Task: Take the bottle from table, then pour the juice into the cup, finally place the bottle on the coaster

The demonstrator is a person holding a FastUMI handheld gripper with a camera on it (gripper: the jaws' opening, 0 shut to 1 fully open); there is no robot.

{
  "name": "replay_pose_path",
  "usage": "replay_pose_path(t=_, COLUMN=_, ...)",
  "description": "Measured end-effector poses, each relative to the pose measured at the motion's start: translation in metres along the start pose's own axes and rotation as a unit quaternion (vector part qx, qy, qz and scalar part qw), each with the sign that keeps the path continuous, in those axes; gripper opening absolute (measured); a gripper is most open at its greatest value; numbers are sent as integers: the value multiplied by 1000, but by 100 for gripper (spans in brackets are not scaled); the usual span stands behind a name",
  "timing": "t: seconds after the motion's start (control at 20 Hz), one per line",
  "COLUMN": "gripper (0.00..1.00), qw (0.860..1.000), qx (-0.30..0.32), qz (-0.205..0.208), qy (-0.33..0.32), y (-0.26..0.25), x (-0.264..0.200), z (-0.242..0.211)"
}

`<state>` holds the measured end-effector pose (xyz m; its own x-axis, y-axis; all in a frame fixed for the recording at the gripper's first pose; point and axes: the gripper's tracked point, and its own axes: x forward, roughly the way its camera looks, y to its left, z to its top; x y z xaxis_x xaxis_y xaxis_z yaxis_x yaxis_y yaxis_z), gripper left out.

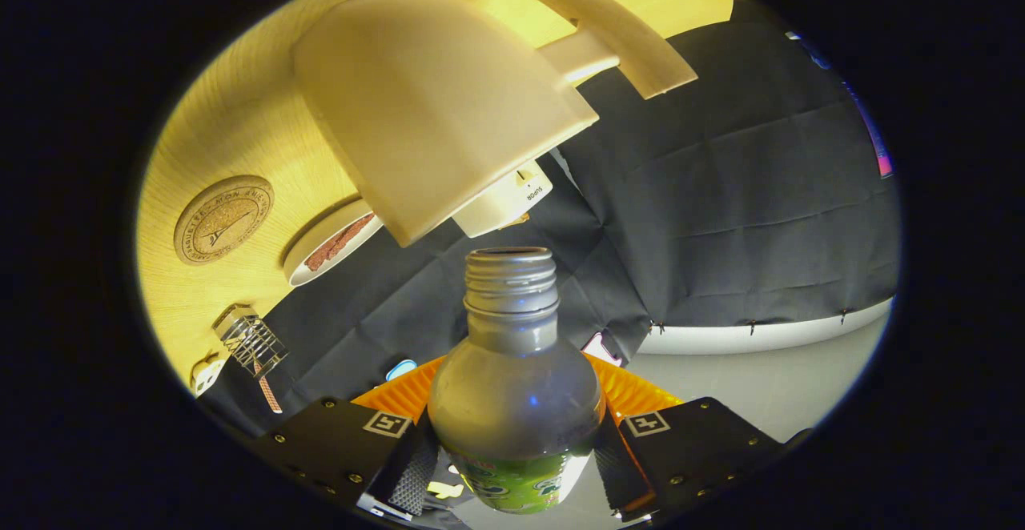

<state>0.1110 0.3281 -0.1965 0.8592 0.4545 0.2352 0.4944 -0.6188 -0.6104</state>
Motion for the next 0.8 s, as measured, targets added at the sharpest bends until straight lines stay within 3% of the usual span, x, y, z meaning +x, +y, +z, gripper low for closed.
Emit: replay_pose_path(t=0.8, gripper=81, qw=1000, qx=-5, qz=12, qy=-5, y=2, x=1, z=7)
